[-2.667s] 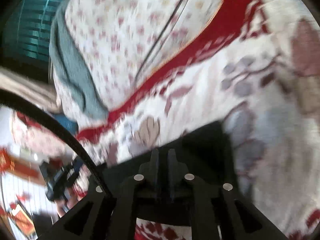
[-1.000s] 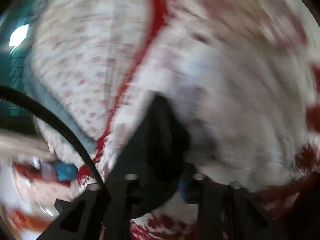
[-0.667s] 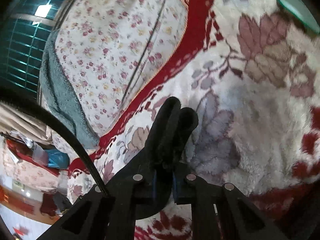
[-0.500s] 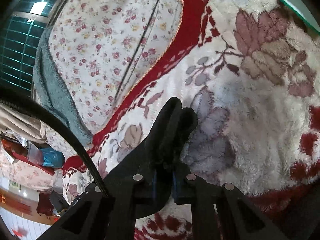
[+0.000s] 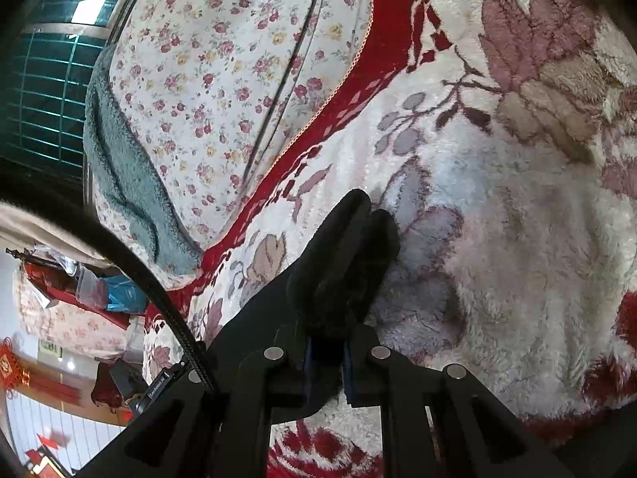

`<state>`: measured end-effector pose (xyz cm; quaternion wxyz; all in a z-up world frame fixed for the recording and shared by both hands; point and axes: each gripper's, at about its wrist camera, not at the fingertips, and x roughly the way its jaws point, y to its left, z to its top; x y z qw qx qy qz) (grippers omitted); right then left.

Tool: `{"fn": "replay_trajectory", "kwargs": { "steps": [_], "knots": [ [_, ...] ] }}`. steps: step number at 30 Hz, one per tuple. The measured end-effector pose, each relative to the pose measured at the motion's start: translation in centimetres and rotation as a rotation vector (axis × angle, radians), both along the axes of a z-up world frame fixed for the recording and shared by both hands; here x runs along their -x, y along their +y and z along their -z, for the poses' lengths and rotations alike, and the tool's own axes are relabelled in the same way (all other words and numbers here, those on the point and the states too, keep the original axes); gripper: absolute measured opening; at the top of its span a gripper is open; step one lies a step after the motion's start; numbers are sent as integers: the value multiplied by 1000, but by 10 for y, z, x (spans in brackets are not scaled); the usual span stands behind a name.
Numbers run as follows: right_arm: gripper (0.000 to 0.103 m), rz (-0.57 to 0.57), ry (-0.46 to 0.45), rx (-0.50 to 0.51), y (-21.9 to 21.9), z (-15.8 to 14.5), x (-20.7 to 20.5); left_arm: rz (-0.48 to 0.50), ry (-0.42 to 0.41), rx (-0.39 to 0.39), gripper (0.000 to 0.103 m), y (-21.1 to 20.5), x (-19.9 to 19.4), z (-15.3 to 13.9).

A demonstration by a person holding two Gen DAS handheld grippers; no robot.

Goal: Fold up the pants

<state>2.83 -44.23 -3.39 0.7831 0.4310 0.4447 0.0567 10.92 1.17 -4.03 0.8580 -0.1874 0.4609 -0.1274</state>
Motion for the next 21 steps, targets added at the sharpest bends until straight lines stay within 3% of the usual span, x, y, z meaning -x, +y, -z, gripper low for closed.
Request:
{"fn": "replay_trajectory", "kwargs": {
  "steps": [9,21],
  "knots": [
    [11,-3,-17,79,5,-4,0,2,16,5,41,0,-1,2],
    [11,39,-9,-9,-2,5,3,24,3,10,41,-2,0,-1]
  ]
}}
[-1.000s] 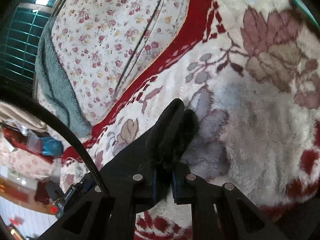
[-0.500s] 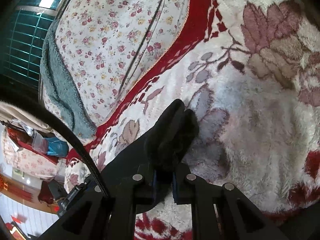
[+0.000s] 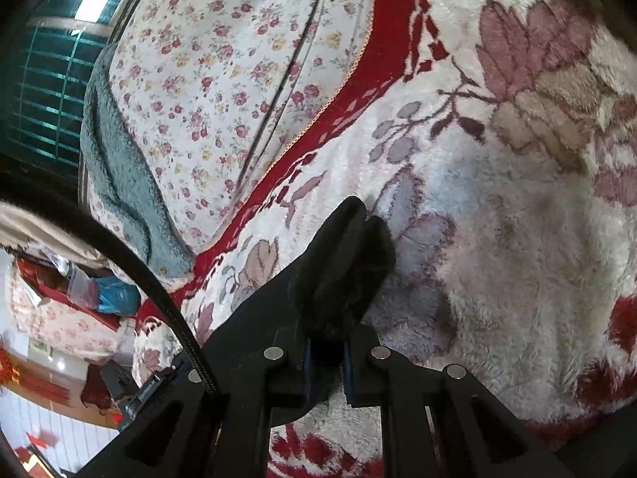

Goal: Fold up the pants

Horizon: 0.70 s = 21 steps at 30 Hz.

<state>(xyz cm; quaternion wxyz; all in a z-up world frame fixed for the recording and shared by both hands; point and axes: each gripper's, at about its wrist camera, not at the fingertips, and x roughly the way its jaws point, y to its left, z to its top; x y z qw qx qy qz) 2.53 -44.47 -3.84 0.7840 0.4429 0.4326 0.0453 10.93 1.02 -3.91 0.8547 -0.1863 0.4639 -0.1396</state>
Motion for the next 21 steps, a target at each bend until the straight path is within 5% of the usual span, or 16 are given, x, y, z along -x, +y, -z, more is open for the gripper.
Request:
{"fn": "replay_trajectory", "kwargs": {
  "steps": [6,10,16,21],
  "knots": [
    [11,36,2,22,3,3,6,190,-15,-39,41,-44,-3,-15],
    [11,42,10,30,4,3,6,397,-15,-124,41,-115,-27,-38],
    [11,53,17,32,3,6,11,998,-31,-217,43,-257,-60,-78],
    [11,54,4,35,1,7,14,1295,36,-386,48,-323,-68,-53]
  ]
}}
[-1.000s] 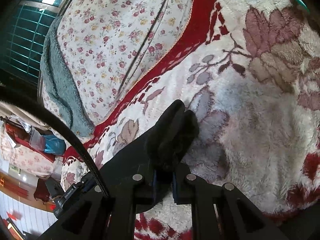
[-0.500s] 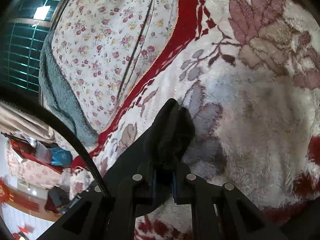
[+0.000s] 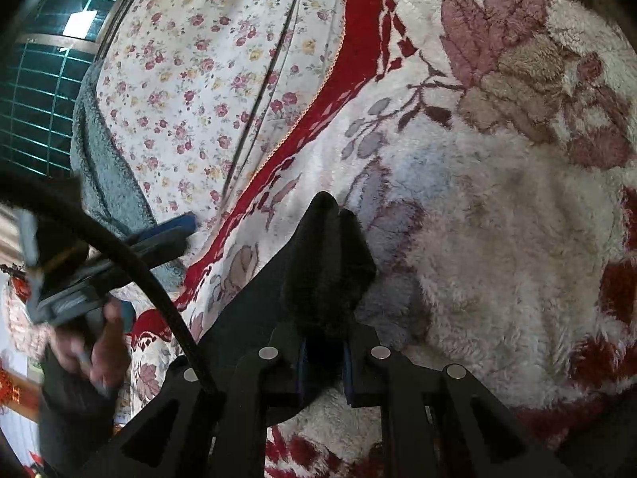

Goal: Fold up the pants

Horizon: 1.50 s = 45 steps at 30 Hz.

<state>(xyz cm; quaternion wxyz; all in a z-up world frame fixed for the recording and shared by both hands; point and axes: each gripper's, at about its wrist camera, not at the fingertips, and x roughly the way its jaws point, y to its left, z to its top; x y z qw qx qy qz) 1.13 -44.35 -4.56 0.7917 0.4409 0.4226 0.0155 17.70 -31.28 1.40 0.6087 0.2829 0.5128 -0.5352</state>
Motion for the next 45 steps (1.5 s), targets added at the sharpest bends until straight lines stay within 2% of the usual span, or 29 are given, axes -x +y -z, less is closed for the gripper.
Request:
{"fn": "replay_trajectory", "kwargs": {
  "steps": [1,3,8,10,14,19,22,27,29,30,31,32,33,36,37,39,42,44,45],
  "knots": [
    [11,-2,-4,3,0,0,1,53,34,-24,48,-9,-1,9],
    [11,-9,-11,16,1,0,1,96,74,-27,48,-17,-2,19],
    [12,-17,-18,5,0,4,3,104,236,28,48,-38,-20,30],
    [12,-17,-22,-10,-2,5,4,127,278,24,48,-45,-21,35],
    [13,-16,-34,-39,-5,6,6,159,283,-51,48,-49,-20,50],
    [14,-15,-38,-74,-8,8,7,186,291,-69,48,-48,-14,56],
    [15,-14,-39,-80,-9,8,7,228,286,-146,49,-51,-5,69],
    [15,-13,-38,-84,-10,7,8,317,279,-137,50,-54,-1,72],
    [15,-13,-39,-85,-10,6,8,363,360,-126,57,-56,-8,75],
    [15,-13,-40,-84,-10,6,8,359,426,-122,61,-58,-15,79],
    [15,-12,-41,-85,-10,6,8,321,528,-134,61,-61,-27,86],
    [15,-12,-40,-85,-10,7,7,239,638,-163,61,-64,-41,94],
    [15,-12,-40,-85,-10,7,8,176,702,-160,61,-66,-50,98],
    [15,-13,-40,-85,-10,7,8,273,674,-102,62,-74,-38,93],
    [15,-13,-40,-87,-10,7,8,306,692,-102,62,-77,-30,94],
    [15,-12,-40,-86,-10,7,8,352,652,-106,62,-79,-19,94],
    [15,-11,-39,-89,-10,8,7,407,563,-89,62,-86,-4,84],
    [15,-10,-39,-89,-10,8,7,460,441,-103,62,-88,15,79],
    [15,-10,-39,-90,-11,8,6,482,388,-103,62,-75,17,75]
  ]
}}
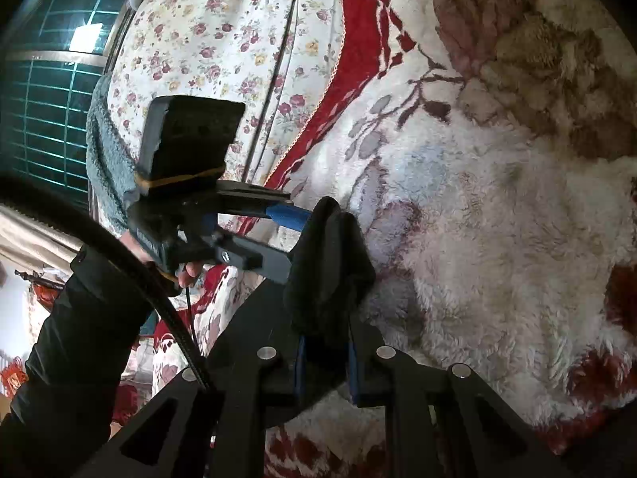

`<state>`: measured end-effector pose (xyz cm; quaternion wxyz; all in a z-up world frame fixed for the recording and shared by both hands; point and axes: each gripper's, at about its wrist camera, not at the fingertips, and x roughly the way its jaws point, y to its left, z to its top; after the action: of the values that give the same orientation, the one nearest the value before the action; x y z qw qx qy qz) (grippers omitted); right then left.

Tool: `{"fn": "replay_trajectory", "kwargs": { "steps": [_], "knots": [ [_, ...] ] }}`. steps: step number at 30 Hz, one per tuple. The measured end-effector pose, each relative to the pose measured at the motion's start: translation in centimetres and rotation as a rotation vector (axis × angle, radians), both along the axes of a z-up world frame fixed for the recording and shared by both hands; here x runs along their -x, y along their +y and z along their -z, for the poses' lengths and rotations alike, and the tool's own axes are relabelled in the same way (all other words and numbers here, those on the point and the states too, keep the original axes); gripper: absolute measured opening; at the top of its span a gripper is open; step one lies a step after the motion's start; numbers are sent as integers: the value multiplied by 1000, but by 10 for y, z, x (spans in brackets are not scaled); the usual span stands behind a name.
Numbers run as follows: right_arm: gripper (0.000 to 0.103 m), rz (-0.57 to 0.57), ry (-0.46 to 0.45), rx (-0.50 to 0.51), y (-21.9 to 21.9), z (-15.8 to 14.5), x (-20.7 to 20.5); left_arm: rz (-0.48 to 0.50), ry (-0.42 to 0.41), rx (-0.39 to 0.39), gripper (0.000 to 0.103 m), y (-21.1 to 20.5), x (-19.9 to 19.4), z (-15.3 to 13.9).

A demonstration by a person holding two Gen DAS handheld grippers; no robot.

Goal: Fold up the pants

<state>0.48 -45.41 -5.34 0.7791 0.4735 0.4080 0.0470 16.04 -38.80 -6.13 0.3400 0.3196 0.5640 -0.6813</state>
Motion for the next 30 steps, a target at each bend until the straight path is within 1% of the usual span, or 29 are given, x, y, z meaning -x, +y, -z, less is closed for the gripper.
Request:
{"fn": "replay_trajectory", "kwargs": {
  "steps": [2,3,6,8,12,14,16,18,19,21,22,23,24,25,26,27,28,30],
  "knots": [
    [15,0,2,2,0,0,0,28,-106,23,64,2,16,-4],
    [15,0,3,3,0,0,0,33,-134,30,65,3,20,-5],
    [15,0,7,7,1,0,-1,-5,-157,23,66,7,19,-3],
    [15,1,10,10,1,-1,-2,-5,-168,13,67,5,20,-2],
    [16,1,5,7,1,0,-1,-21,-135,-35,67,-5,15,-1],
    [16,1,3,7,1,0,-1,-14,-129,-39,67,-7,10,-1],
    [16,0,1,6,1,0,0,-33,-77,-62,66,-11,3,1],
    [16,-1,2,6,1,0,0,-58,-14,-59,64,-10,-3,-1],
    [16,-1,0,5,1,0,0,-77,22,-49,64,-9,-10,-4],
    [16,-2,0,3,0,0,1,-123,50,-18,64,-7,-19,-10],
    [16,-3,0,3,0,0,1,-188,41,5,64,-6,-30,-17],
    [16,-2,-1,2,0,0,1,-238,32,9,64,-5,-38,-23],
    [16,-1,-1,0,0,1,1,-301,16,8,69,-5,-48,-27],
    [16,-2,1,2,0,0,1,-373,-12,-10,78,-6,-56,-29],
    [16,-2,2,2,0,0,1,-449,-55,-55,80,-10,-61,-28],
    [16,-2,1,2,0,-1,1,-493,-82,-98,80,-11,-60,-26],
    [16,-3,2,2,0,-1,1,-533,-112,-161,80,-14,-57,-20],
    [16,-1,2,2,0,-1,1,-570,-152,-287,80,-20,-48,-5]
  ]
}}
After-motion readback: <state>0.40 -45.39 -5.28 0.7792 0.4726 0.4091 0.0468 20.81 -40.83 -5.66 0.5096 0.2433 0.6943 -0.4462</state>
